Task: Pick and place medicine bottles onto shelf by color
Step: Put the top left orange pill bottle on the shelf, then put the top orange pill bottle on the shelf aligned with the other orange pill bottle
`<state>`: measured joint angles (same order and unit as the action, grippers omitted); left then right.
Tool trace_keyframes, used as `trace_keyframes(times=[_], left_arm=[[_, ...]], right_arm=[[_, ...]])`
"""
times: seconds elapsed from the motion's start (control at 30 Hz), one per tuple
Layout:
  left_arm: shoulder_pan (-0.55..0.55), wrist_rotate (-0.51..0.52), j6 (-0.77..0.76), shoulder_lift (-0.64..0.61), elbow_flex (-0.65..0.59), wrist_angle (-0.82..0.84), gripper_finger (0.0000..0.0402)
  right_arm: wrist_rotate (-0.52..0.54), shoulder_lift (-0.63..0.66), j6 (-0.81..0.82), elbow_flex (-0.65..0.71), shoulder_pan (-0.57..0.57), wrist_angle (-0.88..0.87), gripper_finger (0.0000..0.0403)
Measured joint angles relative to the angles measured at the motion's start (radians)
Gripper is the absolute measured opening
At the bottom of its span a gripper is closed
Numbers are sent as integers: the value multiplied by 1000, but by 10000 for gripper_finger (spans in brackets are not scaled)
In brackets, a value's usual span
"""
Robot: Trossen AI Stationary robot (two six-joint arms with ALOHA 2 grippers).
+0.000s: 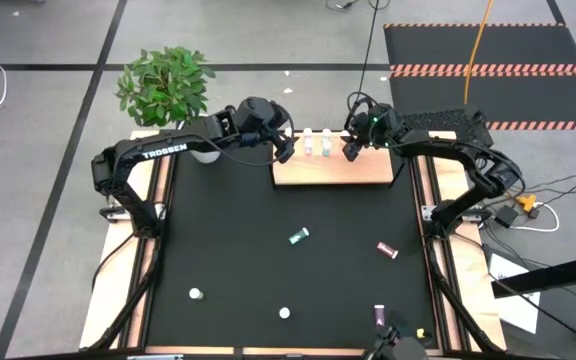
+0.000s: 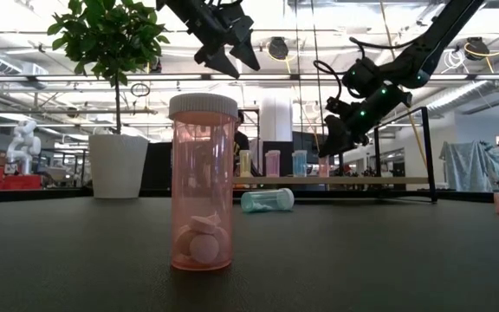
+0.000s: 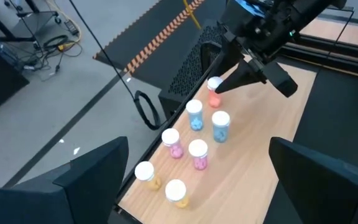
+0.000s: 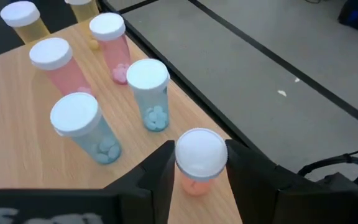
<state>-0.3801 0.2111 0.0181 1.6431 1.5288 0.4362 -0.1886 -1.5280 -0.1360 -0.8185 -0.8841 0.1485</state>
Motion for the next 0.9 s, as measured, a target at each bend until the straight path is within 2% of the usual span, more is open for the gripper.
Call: trace_keyframes(times=[0.27, 0.43, 0.7, 0.8, 0.9], left_arm=[[-4, -1, -37, 0, 0, 16, 390], [-3, -2, -69, -27, 0, 77, 390], [17, 2, -393, -143, 1, 381, 390], [67, 2, -476, -147, -16, 459, 390], [150, 6, -551, -154, -89, 468, 390]], right_arm=[[1, 7, 20, 0, 0, -9, 184], [3, 84, 31, 0, 0, -31, 228], [4, 346, 71, 0, 38, -156, 270], [4, 438, 73, 0, 92, -162, 271], [8, 510, 100, 0, 168, -160, 269]])
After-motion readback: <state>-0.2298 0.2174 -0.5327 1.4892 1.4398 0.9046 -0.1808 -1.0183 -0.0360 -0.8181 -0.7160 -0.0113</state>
